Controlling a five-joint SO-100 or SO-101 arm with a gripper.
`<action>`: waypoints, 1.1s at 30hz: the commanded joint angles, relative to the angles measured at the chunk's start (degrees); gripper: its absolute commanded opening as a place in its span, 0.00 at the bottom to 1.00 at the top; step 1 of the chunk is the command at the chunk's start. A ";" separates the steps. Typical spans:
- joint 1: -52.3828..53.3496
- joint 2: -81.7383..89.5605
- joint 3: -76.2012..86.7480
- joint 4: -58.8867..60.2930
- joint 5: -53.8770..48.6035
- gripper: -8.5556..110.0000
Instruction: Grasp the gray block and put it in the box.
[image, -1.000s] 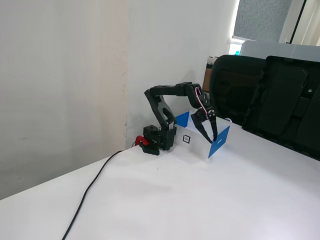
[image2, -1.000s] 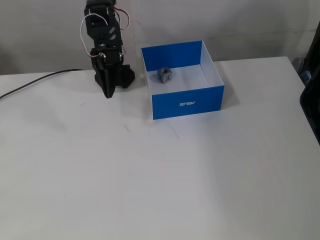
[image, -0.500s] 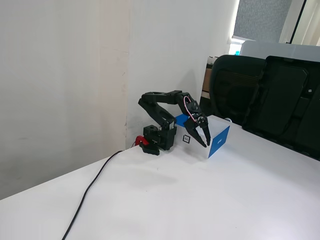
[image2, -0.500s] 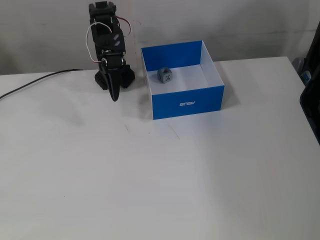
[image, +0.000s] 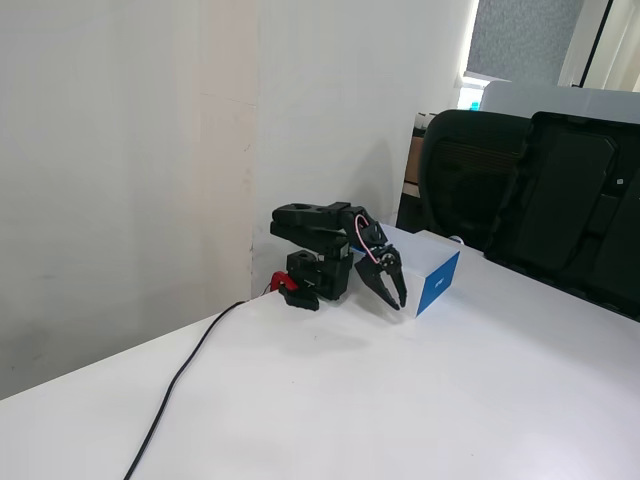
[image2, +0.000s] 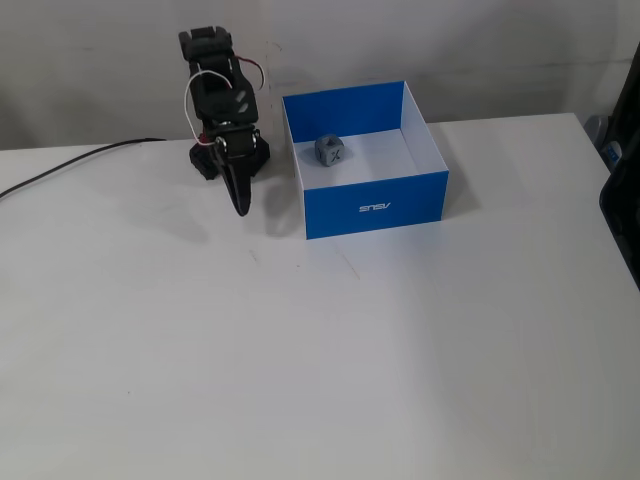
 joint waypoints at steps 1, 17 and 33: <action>0.62 4.66 0.97 0.35 0.26 0.07; 2.02 13.36 9.58 5.98 0.35 0.07; 1.05 13.54 14.50 5.10 1.93 0.07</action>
